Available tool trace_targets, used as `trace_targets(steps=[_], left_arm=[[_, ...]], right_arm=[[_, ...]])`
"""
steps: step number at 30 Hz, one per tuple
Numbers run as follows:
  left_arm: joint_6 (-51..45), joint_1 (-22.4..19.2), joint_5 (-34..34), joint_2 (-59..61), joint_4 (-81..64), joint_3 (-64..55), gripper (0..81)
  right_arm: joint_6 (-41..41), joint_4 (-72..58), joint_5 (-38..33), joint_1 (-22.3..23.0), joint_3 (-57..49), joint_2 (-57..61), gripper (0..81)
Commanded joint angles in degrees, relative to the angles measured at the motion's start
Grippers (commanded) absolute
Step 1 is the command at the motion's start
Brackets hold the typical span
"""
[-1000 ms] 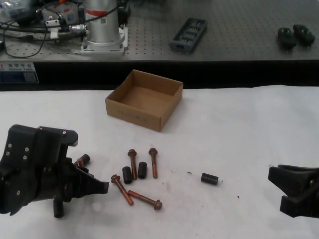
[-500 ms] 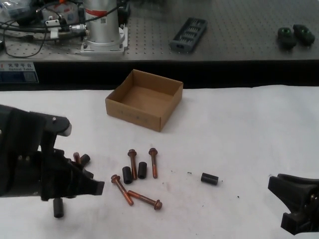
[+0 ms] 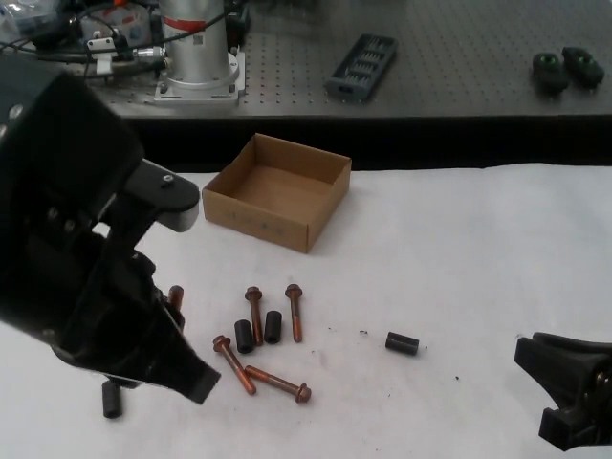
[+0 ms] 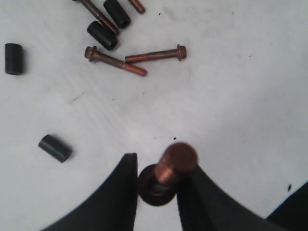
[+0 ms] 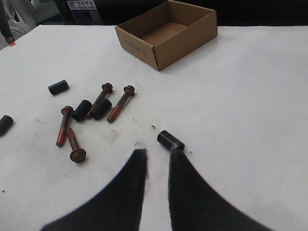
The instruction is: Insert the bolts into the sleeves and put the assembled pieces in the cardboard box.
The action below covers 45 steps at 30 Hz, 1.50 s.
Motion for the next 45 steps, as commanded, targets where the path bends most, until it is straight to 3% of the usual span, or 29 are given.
trace_targets(steps=[1,10,15,23,32,36,41,45], left_arm=[[6.1,-0.3,-4.9,5.2,8.0,-4.2,0.6],[18.0,-0.3,-13.7,23.2,10.2,-5.7,0.6],[19.9,-0.3,-18.9,30.4,7.8,-5.7,0.6],[24.1,-0.3,-14.9,34.2,-3.3,-5.7,0.6],[25.3,-0.3,-13.8,34.2,-3.9,-5.7,0.3],[24.8,-0.3,-15.6,34.2,-2.9,-5.7,14.7],[22.2,-0.3,-23.0,34.2,-1.7,-5.7,44.5],[20.9,-0.3,-26.6,34.2,4.2,-5.7,46.4]], right_arm=[[0.4,-0.7,0.5,0.0,-0.1,0.1,15.1],[0.4,0.1,0.5,0.0,-0.1,0.1,15.1],[0.4,0.1,0.5,0.0,-0.1,0.1,15.1],[-0.1,0.1,0.5,0.0,-0.1,0.1,15.1],[-0.9,0.1,1.8,0.0,-0.1,0.1,15.1],[-0.9,0.1,1.8,0.0,-0.1,0.1,15.1],[-0.9,0.1,1.8,0.0,-0.1,0.1,15.1],[-1.4,0.1,1.8,0.0,-0.1,0.1,15.1]])
